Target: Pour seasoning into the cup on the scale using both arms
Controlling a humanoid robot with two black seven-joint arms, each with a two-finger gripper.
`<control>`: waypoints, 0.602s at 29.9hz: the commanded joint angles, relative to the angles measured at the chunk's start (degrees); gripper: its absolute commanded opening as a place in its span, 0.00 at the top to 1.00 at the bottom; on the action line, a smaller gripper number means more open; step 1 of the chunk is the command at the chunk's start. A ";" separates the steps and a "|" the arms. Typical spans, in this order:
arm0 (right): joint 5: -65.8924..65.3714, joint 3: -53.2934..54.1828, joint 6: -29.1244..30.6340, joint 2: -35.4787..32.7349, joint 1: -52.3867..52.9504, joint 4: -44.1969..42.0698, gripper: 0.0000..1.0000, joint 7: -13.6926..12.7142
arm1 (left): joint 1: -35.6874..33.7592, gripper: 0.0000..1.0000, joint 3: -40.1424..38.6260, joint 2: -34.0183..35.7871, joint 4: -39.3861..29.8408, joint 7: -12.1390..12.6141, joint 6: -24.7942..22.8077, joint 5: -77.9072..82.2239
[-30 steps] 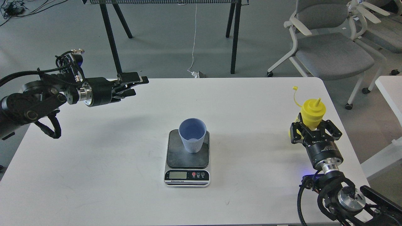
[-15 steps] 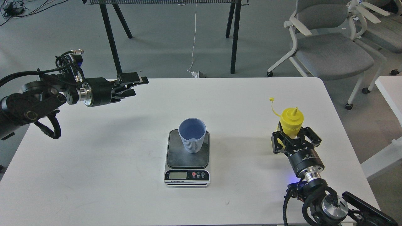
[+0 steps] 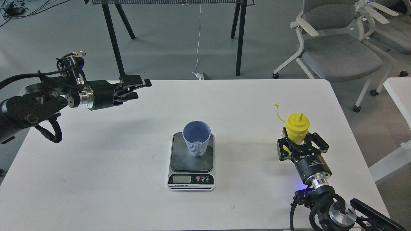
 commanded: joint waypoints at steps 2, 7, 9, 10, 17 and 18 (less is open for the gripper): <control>-0.01 0.00 -0.01 -0.01 -1.07 0.09 0.00 -0.02 | 0.01 0.10 -0.01 0.07 0.00 0.00 -0.01 0.00; -0.62 0.00 -0.01 -0.72 -2.91 0.79 0.00 -0.02 | 0.01 0.10 -0.01 0.07 0.00 0.00 -0.01 0.00; -1.15 0.00 -0.01 -0.98 -3.97 1.14 0.00 -0.02 | 0.01 0.10 -0.01 0.07 0.00 0.00 -0.01 0.00; -1.33 0.00 -0.01 -1.42 -4.50 1.58 0.00 -0.02 | 0.01 0.10 -0.01 0.07 0.00 0.00 -0.01 0.00; -2.12 1.58 -0.01 -6.42 -10.47 9.40 0.00 0.33 | 0.01 0.10 -0.01 0.07 0.00 0.00 -0.01 0.09; -2.12 1.85 -0.01 -7.47 -11.26 10.28 0.00 0.42 | 0.01 0.10 -0.01 0.07 0.00 0.00 -0.01 0.09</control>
